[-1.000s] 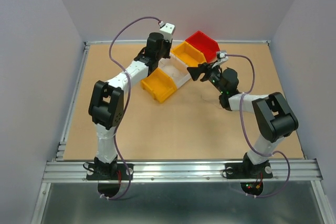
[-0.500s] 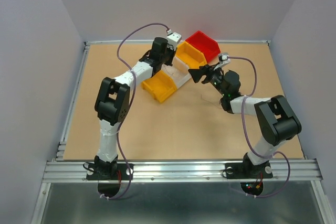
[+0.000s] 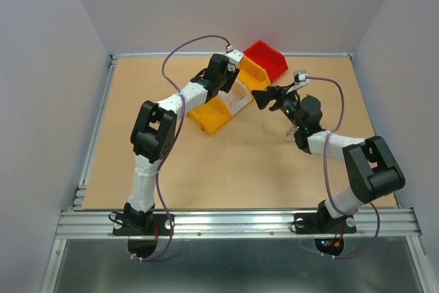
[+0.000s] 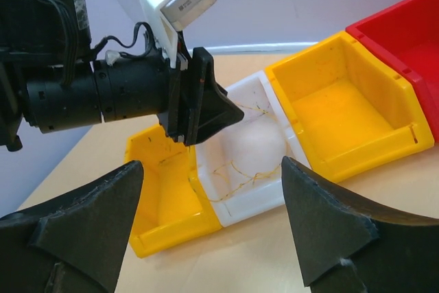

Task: Untangle the cables

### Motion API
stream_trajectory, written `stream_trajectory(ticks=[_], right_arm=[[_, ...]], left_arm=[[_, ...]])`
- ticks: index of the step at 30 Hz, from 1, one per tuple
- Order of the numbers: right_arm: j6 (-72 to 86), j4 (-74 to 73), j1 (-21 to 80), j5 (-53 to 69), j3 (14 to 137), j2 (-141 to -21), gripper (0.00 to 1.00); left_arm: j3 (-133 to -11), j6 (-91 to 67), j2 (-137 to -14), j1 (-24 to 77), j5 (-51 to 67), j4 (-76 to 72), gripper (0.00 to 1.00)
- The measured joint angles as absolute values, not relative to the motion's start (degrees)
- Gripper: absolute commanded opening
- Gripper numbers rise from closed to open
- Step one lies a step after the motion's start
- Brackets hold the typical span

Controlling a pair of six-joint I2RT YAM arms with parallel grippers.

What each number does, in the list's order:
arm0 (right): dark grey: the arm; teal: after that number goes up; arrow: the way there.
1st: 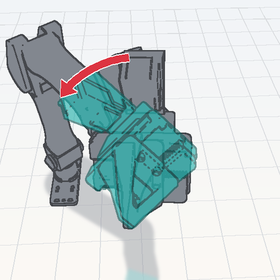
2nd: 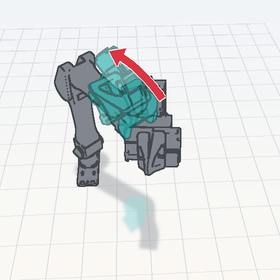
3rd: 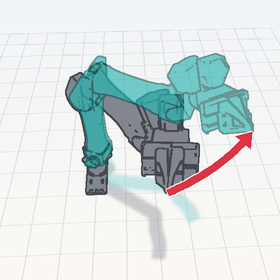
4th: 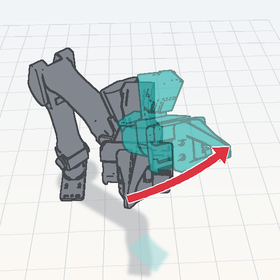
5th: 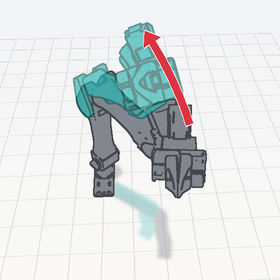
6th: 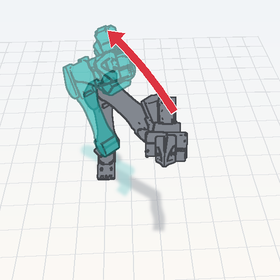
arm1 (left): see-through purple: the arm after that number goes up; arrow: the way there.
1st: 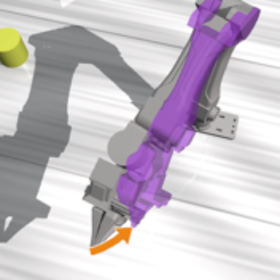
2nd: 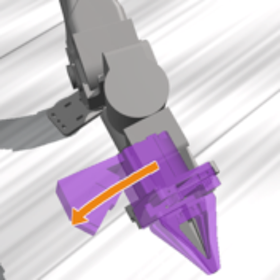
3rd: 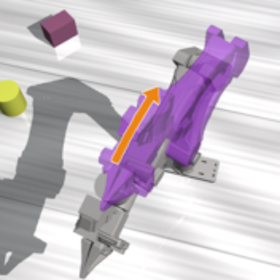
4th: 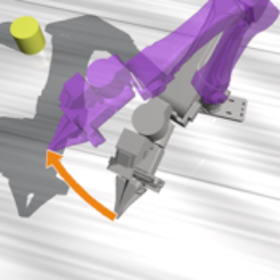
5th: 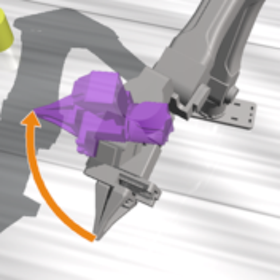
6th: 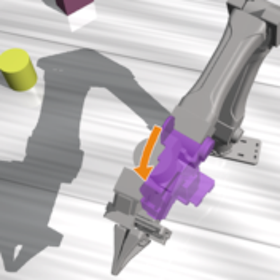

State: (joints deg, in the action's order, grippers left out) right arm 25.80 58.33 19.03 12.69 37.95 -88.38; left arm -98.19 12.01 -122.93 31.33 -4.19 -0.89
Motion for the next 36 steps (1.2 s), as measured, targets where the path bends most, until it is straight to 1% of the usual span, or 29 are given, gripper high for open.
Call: stream_trajectory(ticks=[2, 5, 6, 7, 8, 10, 11, 12, 14, 15, 19, 22, 24, 29, 32, 35, 36], right_arm=[[25.54, 57.28, 18.85, 13.1, 37.95, -87.88, 0.87], [24.64, 54.85, 18.76, 15.44, 37.98, -87.74, 0.88], [24.27, 54.06, 18.76, 16.25, 38.0, -87.77, 0.89], [23.7, 52.77, 18.76, 18.28, 38.11, -87.94, 0.89], [23.31, 52.1, 18.76, 19.44, 38.39, -88.4, 0.89], [22.46, 50.24, 18.76, 22.24, 39.75, -90.08, 0.88], [22.02, 49.17, 18.76, 23.81, 41.01, -91.72, 0.86], [21.78, 48.69, 18.76, 24.91, 42.02, -93.12, 0.84], [21.5, 47.77, 18.81, 27.05, 43.92, -95.83, 0.82], [21.41, 47.51, 18.83, 27.75, 44.8, -97.14, 0.77], [21.34, 46.0, 19.64, 29.41, 48.71, -101.95, 0.75], [21.45, 45.41, 20.93, 29.5, 51.29, -104.47, 0.72], [21.52, 45.39, 21.85, 29.36, 52.86, -105.86, 0.68], [21.91, 45.43, 23.03, 28.84, 56.25, -108.86, 0.64], [22.24, 45.39, 23.05, 28.27, 58.35, -111.2, 0.53], [22.92, 45.32, 23.05, 27.64, 60.75, -114.04, 0.18], [23.09, 45.21, 23.05, 27.49, 61.49, -114.85, 0.01]], left_arm=[[-98.3, 12.1, -122.89, 31.05, -4.97, -0.71, 0.62], [-98.32, 12.12, -122.52, 30.89, -5.67, -0.21, 0.7], [-98.32, 12.12, -122.19, 30.87, -5.98, 0.12, 0.78], [-98.32, 12.25, -121.6, 30.87, -6.2, 0.38, 0.82], [-98.32, 11.99, -120.88, 30.87, -6.35, 0.8, 0.82], [-97.56, 11.77, -118.76, 30.76, -6.31, 0.84, 0.9], [-95.53, 11.2, -116.03, 30.55, -6.11, 0.25, 0.96], [-93.17, 10.63, -113.3, 30.33, -5.58, -0.58, 0.99], [-87.48, 9.19, -107.09, 30.0, -4.73, -3.36, 0.99], [-83.15, 8.38, -103.13, 29.76, -4.51, -6.33, 0.99], [-71.57, 5.82, -92.01, 28.99, -4.19, -15.16, 0.99], [-68.2, 4.12, -90.65, 28.4, -3.7, -20.71, 0.97], [-66.98, 3.22, -91.2, 28.25, -3.2, -22.04, 0.95], [-64.95, 1.87, -92.64, 28.1, -2.76, -23.9, 0.95], [-64.05, 1.32, -92.64, 27.86, -2.72, -24.99, 0.95], [-63.53, 0.97, -92.64, 27.59, -2.55, -26.52, 0.95], [-63.4, 0.91, -92.64, 27.59, -2.44, -26.94, 0.95]])
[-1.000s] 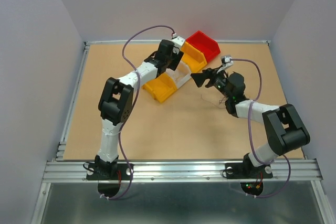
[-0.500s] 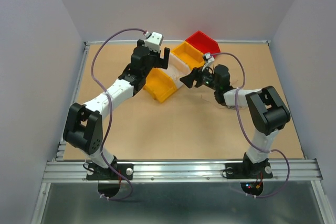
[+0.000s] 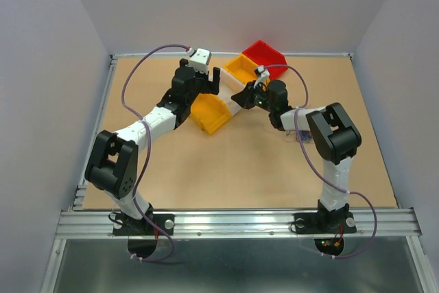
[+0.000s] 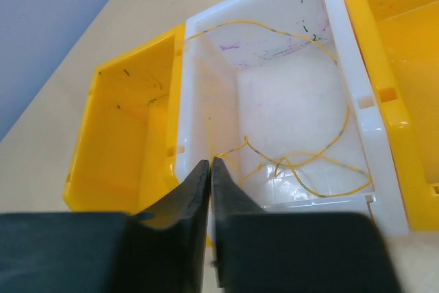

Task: Untangle the cables

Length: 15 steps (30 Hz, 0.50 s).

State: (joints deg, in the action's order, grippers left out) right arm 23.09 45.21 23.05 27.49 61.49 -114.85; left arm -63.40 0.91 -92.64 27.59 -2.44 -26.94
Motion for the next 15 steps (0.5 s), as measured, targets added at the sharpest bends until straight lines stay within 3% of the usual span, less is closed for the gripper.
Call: stream_trajectory(ticks=[8, 15], right_arm=[[24.12, 38.76, 23.33, 23.22, 67.66, -118.65, 0.01], [19.31, 23.57, 26.57, 10.61, 80.18, -123.57, 0.0]], left_arm=[[-63.33, 0.73, -92.64, 27.24, -1.93, -28.08, 0.94], [-63.33, 0.78, -92.64, 27.24, -1.67, -28.1, 0.94]])
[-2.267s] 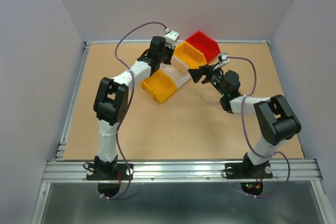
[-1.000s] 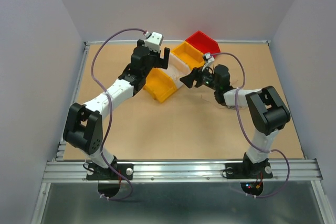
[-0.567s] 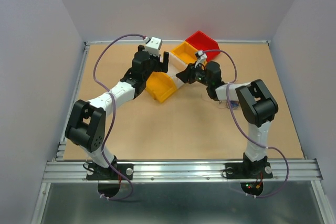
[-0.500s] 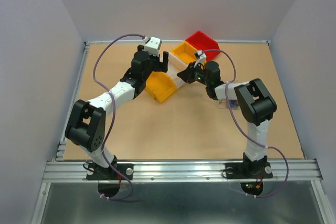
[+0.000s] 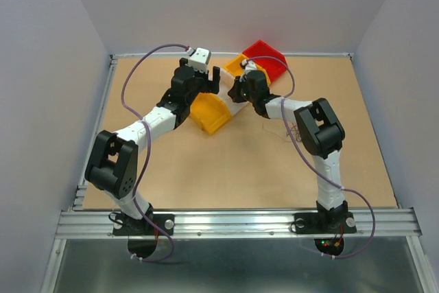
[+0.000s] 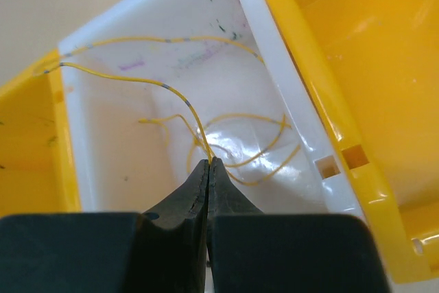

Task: Untangle the cables

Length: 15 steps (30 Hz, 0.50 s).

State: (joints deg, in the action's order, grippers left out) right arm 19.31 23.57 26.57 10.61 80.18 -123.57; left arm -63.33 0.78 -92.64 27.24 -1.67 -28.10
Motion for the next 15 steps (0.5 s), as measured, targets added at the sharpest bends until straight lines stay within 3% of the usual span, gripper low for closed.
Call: stream_trajectory(ticks=[15], right_arm=[[8.78, 1.52, 31.31, -4.29, 91.09, -128.55, 0.03]], left_arm=[[-63.33, 2.17, -93.27, 27.24, -1.52, -28.05, 0.93]])
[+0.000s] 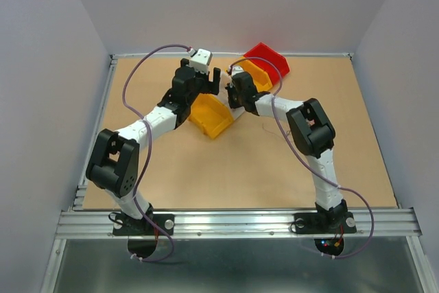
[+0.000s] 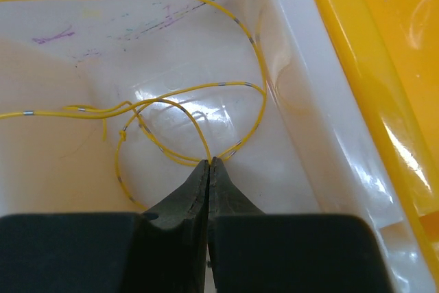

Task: Untangle the cables

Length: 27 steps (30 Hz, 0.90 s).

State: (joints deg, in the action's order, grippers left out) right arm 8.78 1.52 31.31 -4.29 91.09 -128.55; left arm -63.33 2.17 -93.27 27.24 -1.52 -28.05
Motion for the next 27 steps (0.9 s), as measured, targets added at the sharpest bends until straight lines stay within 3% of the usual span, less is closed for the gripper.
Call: stream_trajectory(ticks=[18, 23, 27], right_arm=[[6.22, -12.69, 31.94, -8.4, 109.75, -137.49, 0.06], [6.48, -13.45, 31.94, -8.38, 110.1, -137.51, 0.18], [7.07, -13.65, 31.94, -8.38, 110.02, -137.14, 0.34]], left_arm=[[-68.49, 0.1, -101.16, 24.67, -2.68, -22.61, 0.91], [-68.49, -2.15, -101.16, 21.69, -0.47, -22.7, 0.89], [-68.49, -2.98, -101.16, 21.1, 0.58, -23.03, 0.89]])
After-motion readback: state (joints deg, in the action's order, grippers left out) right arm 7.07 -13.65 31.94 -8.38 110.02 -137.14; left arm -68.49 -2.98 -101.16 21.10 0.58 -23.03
